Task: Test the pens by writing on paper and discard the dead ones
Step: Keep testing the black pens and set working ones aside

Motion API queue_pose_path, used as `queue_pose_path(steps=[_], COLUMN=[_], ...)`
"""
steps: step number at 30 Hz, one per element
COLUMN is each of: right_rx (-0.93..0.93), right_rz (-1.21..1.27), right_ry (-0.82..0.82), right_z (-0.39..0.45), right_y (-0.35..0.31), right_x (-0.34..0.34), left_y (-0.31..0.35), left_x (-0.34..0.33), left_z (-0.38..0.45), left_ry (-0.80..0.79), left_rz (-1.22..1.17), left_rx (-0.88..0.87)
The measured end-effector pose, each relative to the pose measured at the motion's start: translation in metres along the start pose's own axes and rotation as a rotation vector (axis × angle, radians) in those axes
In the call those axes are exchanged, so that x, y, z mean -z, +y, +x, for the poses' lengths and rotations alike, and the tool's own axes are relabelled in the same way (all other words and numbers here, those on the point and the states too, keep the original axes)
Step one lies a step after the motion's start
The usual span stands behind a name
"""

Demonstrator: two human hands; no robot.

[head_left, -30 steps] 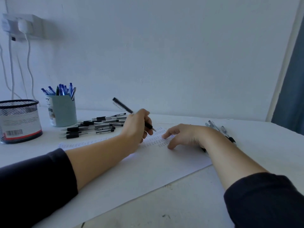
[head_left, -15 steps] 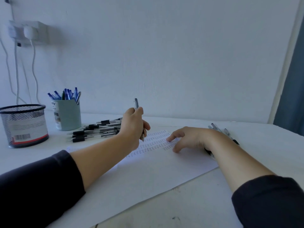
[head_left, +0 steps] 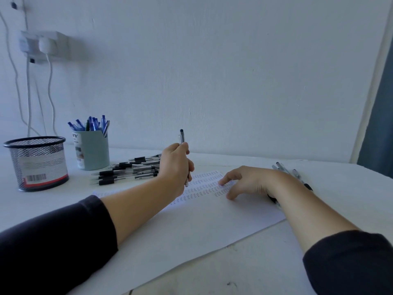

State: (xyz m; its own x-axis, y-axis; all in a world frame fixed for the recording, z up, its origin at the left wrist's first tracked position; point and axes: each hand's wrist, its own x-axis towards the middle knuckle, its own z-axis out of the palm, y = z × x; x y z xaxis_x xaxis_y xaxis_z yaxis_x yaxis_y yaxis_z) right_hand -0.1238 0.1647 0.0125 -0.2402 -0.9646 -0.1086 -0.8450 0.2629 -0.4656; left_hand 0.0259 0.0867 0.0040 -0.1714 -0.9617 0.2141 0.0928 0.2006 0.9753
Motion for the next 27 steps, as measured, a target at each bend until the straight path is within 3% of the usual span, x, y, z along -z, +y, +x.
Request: queue_pose_path(steps=[5,10,14,17,21,24,27], right_rx=[0.103,0.284,0.290,0.151,-0.255,-0.497,-0.582], right_rz=[0.102,0.314,0.269,0.200,0.025,-0.003,-0.074], right_ry=[0.107,0.205,0.306,0.473,0.717,0.682,0.632], right_z=[0.000,0.000,0.006,0.010,0.007,0.003,0.003], right_y=[-0.005,-0.022,-0.024,-0.011,0.021,0.041,0.043], right_x=[0.001,-0.001,-0.004,0.005,0.020,0.021,0.019], left_y=[-0.002,-0.004,-0.002,-0.002,-0.003,-0.003,-0.004], left_x=[-0.001,-0.006,-0.009,-0.007,-0.002,0.000,0.001], left_z=[0.002,-0.001,-0.006,-0.005,0.001,0.005,0.006], left_ry=[0.044,-0.036,-0.126,-0.167,-0.105,-0.078,-0.076], left_rz=[0.028,0.005,-0.087,-0.039,0.027,0.064,0.095], left_rx=[-0.055,-0.093,-0.076,-0.065,-0.061,-0.056,-0.061])
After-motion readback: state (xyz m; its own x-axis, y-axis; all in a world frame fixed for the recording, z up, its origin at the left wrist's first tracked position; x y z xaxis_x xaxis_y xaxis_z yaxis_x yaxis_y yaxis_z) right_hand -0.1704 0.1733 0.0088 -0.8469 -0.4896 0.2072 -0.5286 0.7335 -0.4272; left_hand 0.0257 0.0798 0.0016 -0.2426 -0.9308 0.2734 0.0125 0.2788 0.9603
